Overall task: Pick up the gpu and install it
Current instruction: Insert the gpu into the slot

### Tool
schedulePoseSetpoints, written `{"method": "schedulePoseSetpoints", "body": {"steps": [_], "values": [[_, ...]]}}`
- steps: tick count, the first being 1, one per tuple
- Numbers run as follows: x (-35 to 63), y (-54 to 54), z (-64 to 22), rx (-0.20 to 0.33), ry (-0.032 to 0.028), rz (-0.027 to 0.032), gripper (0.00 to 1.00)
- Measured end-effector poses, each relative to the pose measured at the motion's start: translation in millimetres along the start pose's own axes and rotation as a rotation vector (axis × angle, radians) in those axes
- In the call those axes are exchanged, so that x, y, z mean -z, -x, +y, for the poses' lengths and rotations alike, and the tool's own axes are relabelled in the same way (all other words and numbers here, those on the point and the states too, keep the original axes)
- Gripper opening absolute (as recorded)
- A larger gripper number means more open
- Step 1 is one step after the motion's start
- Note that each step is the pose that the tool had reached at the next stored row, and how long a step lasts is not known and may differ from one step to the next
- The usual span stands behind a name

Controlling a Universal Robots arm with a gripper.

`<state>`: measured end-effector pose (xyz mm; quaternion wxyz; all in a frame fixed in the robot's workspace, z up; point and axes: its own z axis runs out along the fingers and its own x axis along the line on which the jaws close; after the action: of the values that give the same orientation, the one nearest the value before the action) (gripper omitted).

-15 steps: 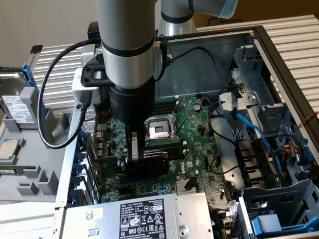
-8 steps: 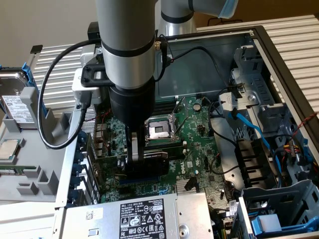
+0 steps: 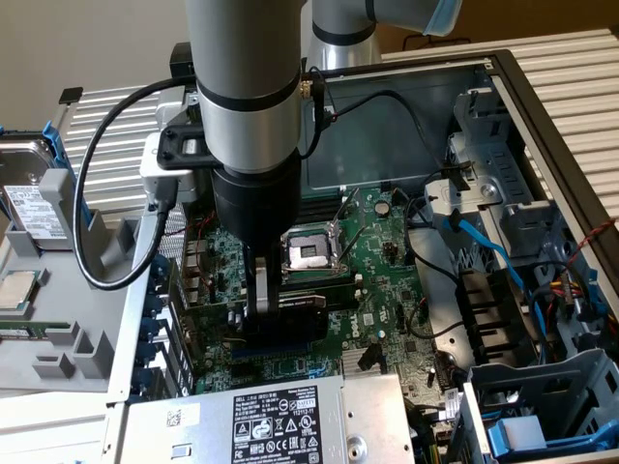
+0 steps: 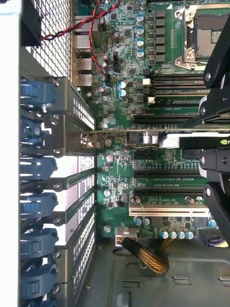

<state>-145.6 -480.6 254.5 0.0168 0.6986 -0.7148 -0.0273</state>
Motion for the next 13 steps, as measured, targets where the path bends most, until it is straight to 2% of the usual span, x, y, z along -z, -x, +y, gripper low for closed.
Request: {"method": "schedulePoseSetpoints", "body": {"steps": [13], "values": [[-0.9,0.0,0.7,0.0,0.0,0.0,0.27]]}}
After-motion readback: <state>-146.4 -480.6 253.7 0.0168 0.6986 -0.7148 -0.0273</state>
